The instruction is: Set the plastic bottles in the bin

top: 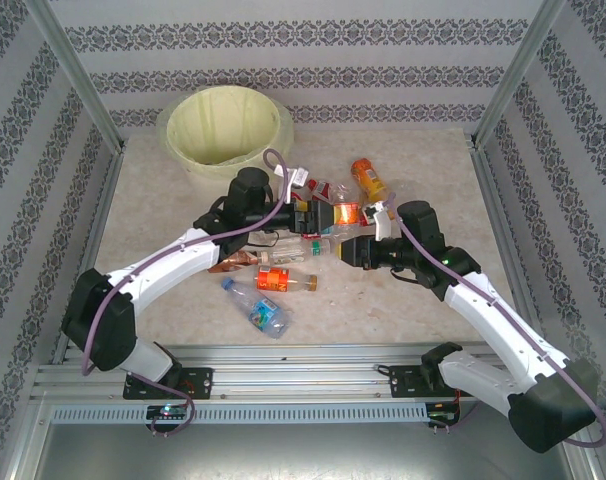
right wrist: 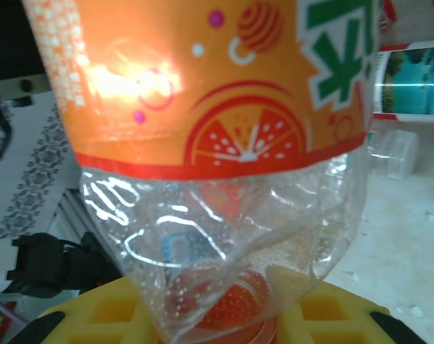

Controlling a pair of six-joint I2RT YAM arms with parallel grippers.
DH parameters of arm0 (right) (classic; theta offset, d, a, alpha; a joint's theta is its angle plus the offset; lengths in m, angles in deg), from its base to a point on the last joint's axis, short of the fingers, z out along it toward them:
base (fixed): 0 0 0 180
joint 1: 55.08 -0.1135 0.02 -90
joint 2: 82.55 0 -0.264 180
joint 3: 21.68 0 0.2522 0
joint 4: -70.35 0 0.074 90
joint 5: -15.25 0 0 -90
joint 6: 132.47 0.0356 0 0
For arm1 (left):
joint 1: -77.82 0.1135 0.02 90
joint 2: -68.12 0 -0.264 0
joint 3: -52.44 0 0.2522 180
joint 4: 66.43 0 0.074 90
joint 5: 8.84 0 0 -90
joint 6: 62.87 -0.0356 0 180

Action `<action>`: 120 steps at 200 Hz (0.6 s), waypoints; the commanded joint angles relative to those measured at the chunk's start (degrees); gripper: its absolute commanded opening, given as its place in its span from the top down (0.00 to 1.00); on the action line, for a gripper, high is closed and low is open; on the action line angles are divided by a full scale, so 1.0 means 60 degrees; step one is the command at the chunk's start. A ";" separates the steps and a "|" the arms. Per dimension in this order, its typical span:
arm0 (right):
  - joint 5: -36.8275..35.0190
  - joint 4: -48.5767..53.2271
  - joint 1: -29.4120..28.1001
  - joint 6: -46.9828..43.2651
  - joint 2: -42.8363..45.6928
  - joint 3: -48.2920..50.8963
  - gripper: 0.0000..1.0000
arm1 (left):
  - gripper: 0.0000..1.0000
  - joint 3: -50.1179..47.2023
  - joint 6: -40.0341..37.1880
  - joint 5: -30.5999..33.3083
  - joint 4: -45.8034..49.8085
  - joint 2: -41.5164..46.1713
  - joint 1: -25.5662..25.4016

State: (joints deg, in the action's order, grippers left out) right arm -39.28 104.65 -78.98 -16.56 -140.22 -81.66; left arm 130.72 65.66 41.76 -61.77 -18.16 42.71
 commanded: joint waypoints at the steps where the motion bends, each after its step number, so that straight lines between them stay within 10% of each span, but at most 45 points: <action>1: 0.0692 -0.0390 -0.0148 0.0172 0.0127 -0.0306 0.68 | 0.06 0.0028 0.0380 -0.0477 -0.1182 -0.0076 -0.0179; 120: 0.0376 -0.0098 -0.0384 -0.0072 -0.0014 -0.0354 0.67 | 0.51 0.0602 0.0969 -0.0982 -0.1853 -0.0783 -0.0417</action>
State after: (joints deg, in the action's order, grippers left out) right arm -36.83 104.04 -80.47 -15.81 -140.29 -82.01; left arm 131.90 70.53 38.04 -68.17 -22.16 41.44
